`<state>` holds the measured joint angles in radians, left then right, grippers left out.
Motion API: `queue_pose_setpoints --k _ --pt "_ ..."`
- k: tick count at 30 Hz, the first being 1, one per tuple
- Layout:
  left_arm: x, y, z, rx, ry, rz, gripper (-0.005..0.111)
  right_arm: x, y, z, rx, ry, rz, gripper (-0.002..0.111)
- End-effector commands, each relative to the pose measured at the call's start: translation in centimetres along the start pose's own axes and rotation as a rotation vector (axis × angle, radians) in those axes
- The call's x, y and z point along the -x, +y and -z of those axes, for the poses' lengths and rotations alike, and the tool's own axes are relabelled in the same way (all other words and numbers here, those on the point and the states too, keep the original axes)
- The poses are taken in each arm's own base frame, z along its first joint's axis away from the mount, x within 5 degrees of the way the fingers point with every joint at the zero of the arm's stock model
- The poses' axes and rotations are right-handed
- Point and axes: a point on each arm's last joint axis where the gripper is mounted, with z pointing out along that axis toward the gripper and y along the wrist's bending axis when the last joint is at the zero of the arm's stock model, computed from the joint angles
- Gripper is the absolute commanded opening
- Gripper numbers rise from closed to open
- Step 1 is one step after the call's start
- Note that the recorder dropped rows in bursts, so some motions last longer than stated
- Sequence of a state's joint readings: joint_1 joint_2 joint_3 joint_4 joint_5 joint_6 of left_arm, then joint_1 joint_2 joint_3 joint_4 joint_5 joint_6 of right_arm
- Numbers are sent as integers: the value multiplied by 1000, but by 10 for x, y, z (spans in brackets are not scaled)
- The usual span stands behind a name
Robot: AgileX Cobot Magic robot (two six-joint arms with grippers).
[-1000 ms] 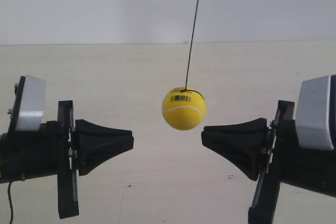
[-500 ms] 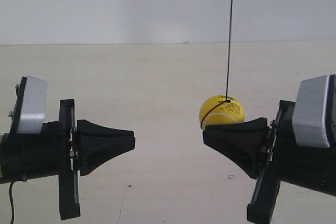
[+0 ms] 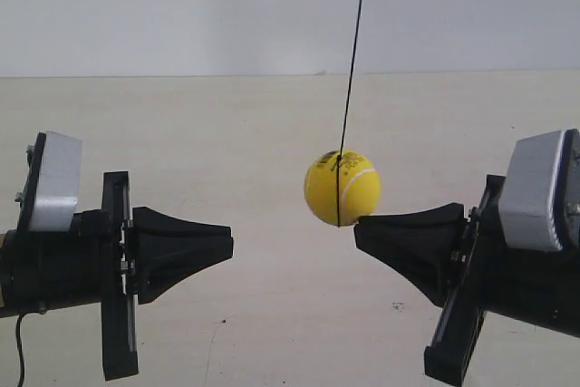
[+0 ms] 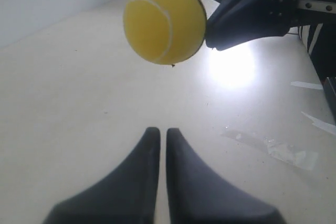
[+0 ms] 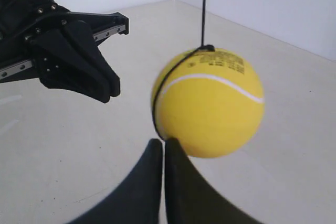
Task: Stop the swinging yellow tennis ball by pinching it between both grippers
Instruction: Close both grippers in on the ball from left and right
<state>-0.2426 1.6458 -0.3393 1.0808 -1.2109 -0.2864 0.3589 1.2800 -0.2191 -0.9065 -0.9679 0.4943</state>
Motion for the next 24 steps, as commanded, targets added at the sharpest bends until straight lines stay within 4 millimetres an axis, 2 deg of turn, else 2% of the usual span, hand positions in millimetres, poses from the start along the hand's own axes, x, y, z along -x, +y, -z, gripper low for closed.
queue_pose_setpoints --k 1,11,16,24 --pt "0 -1 -1 -9 -8 -2 5 1 -1 -1 -10 -1 5 0" --pt "3 -8 -9 -34 -18 -18 5 5 1 0 16 -48 1 0" --pt "5 -4 -10 13 -35 -23 5 6 1 0 19 -54 0 0" --pt "11 -3 -16 -20 -49 -23 5 6 2 0 23 -62 -4 0"
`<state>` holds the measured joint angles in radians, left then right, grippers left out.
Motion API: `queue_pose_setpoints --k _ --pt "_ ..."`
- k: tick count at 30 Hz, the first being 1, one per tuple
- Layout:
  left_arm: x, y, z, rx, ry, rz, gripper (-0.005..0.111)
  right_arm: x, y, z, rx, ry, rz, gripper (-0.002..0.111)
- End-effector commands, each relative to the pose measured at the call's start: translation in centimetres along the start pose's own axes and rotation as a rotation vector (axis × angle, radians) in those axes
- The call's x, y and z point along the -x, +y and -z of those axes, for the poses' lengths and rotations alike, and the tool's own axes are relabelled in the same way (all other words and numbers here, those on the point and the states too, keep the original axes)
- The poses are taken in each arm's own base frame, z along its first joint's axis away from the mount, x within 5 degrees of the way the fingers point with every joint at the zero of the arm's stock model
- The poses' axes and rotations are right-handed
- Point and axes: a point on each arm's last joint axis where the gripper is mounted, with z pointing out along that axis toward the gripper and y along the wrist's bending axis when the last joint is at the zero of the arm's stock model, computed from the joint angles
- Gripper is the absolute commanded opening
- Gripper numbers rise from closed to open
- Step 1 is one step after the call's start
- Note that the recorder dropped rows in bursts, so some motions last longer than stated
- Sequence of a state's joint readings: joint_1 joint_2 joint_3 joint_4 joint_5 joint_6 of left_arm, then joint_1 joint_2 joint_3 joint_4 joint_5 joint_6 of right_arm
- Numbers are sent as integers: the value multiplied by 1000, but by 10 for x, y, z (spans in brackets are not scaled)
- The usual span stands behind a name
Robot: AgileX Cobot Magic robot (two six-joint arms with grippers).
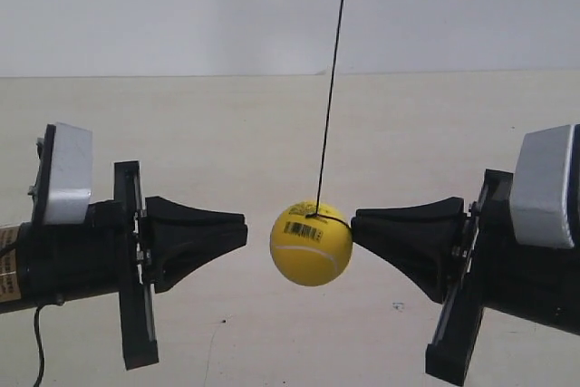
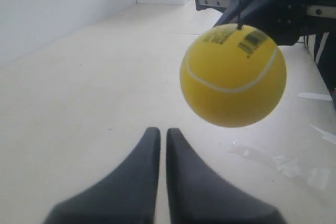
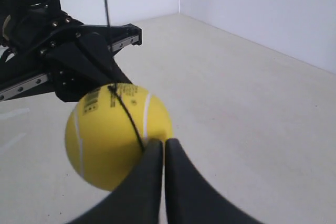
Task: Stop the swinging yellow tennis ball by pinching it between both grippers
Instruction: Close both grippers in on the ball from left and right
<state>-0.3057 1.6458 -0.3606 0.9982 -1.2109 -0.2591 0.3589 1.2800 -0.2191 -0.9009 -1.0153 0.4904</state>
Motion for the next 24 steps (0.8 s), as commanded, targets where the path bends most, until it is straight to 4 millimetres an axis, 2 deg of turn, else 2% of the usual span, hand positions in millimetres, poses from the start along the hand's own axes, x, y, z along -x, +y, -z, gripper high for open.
queue_pose_setpoints --k 1,7,24 --pt "4 -4 -8 -61 -15 3 5 3 0 -1 7 -22 -7 0" --pt "12 -15 -21 -141 -35 -32 5 3 1 -1 8 -21 -6 0" --pt "14 -11 -22 -104 -50 -47 5 -1 -2 -1 -15 21 -7 0"
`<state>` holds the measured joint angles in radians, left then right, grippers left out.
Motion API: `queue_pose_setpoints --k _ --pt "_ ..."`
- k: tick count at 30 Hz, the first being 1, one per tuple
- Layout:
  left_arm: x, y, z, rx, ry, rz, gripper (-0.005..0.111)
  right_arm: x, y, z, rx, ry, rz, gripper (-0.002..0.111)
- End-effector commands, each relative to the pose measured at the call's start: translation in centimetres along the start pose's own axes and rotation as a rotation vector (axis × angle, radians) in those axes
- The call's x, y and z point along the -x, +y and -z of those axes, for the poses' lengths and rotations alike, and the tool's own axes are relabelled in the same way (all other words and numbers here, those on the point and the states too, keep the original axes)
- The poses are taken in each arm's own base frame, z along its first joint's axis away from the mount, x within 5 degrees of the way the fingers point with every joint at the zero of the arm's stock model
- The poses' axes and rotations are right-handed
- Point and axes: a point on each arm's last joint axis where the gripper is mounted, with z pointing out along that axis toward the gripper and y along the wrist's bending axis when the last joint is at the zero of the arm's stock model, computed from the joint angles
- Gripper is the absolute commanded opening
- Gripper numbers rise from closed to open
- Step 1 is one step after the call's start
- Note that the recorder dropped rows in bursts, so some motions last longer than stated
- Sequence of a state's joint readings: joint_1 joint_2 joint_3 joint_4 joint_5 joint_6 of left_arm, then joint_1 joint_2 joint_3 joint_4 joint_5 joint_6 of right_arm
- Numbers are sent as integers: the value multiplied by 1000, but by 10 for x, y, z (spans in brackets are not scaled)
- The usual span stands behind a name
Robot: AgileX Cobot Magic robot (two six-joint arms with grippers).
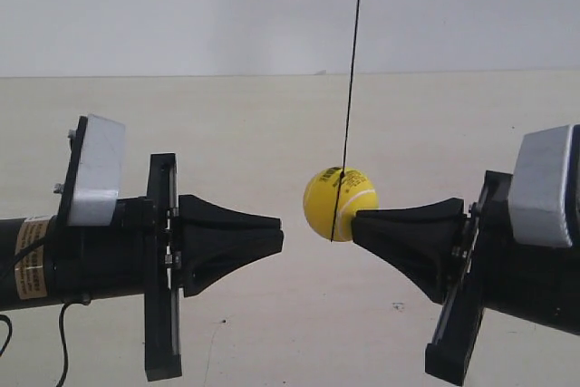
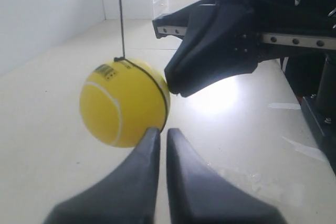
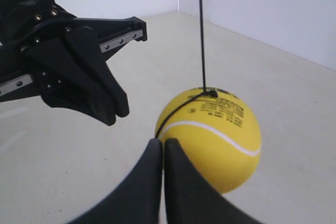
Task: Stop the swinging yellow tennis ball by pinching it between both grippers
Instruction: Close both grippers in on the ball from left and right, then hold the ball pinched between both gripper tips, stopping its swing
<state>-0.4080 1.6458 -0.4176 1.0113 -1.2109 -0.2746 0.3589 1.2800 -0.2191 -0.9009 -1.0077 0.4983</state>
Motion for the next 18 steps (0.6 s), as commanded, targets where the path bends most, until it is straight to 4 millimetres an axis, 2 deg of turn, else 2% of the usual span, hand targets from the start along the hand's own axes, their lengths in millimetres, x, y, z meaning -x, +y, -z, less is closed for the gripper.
queue_pose_setpoints --k 1,18 --pt "1 0 -2 1 -12 0 5 -1 -2 -1 -17 21 0 0" --pt "0 -1 -2 -6 -9 -1 5 -3 -6 0 -58 36 4 0"
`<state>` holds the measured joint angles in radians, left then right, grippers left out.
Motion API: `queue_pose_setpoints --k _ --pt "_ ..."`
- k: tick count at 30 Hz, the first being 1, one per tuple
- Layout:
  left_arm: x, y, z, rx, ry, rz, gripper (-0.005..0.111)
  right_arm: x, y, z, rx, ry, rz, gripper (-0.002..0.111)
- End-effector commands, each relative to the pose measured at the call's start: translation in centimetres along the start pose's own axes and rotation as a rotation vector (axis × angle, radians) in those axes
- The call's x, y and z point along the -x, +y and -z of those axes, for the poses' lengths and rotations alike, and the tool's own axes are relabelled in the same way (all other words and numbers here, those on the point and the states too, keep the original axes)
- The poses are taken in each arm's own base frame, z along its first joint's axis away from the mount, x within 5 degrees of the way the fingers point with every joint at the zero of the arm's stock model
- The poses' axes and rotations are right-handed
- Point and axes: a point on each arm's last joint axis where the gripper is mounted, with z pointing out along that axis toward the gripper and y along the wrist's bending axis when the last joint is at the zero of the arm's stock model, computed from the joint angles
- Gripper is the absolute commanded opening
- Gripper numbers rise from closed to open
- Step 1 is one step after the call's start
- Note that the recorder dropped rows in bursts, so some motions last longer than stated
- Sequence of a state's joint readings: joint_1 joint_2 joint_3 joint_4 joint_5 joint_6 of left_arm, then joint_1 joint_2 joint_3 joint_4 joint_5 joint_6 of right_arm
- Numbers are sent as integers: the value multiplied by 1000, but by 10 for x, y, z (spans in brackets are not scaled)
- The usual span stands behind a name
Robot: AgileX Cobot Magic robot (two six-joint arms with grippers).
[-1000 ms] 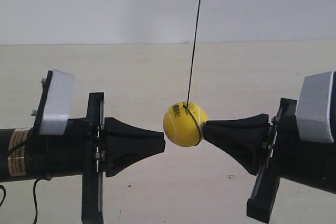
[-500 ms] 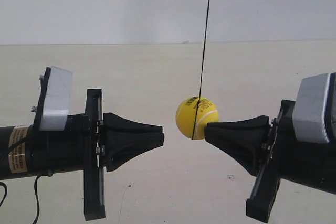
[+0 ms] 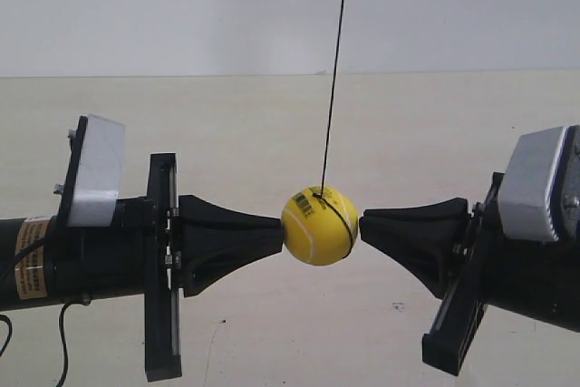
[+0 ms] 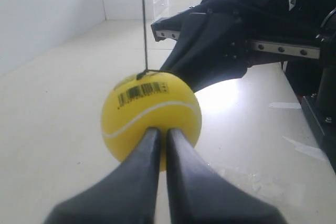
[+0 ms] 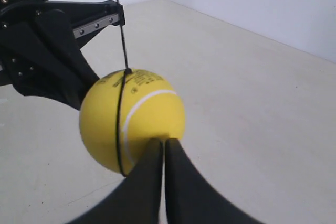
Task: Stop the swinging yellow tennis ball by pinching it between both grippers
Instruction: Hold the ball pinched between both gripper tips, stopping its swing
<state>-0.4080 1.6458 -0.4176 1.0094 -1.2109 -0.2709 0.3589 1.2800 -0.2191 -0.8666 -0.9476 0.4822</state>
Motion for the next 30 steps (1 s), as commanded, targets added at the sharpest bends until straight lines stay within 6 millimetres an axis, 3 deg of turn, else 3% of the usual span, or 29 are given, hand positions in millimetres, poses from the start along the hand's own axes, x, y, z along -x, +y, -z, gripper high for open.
queue_pose_setpoints --k 1,30 --pt "0 -1 -2 -7 -9 2 5 1 -1 -1 -5 -4 6 0" --pt "0 -2 -2 -13 -7 2 5 5 3 0 40 -48 -26 0"
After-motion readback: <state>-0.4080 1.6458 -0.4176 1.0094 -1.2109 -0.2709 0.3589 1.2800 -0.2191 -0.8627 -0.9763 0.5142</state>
